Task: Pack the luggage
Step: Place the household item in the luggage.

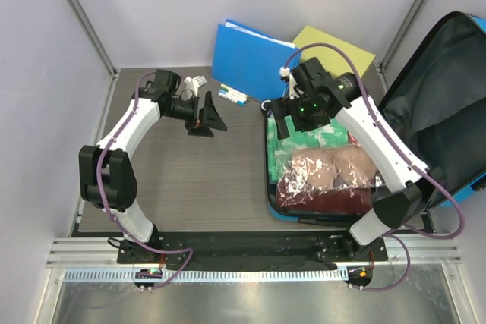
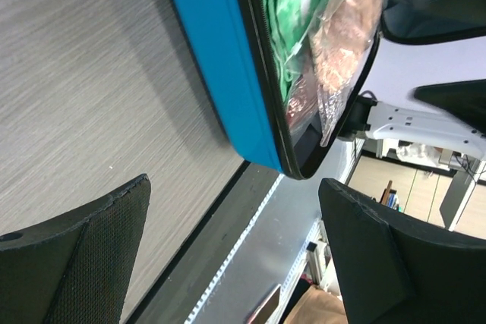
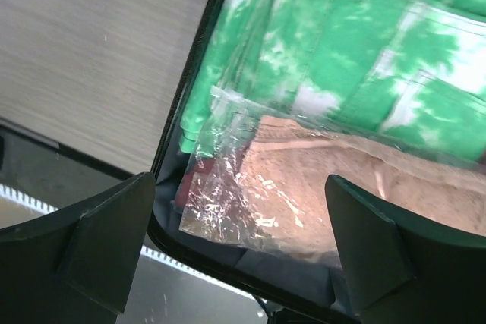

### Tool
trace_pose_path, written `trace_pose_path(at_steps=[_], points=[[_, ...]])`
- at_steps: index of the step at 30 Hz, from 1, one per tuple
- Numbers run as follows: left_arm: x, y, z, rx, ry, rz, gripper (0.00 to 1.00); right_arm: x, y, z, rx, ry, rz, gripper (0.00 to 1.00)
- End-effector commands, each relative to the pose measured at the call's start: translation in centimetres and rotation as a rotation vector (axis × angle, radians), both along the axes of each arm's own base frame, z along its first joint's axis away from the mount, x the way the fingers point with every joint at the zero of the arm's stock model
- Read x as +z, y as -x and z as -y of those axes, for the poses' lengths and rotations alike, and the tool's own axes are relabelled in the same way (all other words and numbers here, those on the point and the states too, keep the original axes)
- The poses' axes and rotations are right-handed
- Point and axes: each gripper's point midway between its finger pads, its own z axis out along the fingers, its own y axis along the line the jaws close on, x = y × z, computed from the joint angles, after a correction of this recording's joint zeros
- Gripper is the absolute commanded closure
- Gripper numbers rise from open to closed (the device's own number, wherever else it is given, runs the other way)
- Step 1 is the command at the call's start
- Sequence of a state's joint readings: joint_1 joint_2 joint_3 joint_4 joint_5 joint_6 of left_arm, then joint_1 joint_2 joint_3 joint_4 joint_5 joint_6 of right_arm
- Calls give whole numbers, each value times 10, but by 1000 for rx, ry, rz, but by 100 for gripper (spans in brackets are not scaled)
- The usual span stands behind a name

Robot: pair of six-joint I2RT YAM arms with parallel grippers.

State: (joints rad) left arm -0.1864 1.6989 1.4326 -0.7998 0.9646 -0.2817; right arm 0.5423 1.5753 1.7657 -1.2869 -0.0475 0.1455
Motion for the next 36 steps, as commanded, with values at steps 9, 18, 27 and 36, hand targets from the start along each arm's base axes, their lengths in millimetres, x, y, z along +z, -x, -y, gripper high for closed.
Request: trace_pose_path(at_steps=[9, 18, 27, 36], points=[[-13, 6, 14, -47, -44, 38, 8, -28, -6, 102, -583, -82, 80, 0], [-23, 3, 14, -13, -86, 32, 8, -97, 34, 92, -651, -129, -115, 1], [-19, 5, 17, -13, -87, 36, 8, -61, 25, 78, -686, -273, -26, 3], [-22, -5, 17, 15, -131, 64, 7, 88, -7, 139, -747, -162, 482, 0]])
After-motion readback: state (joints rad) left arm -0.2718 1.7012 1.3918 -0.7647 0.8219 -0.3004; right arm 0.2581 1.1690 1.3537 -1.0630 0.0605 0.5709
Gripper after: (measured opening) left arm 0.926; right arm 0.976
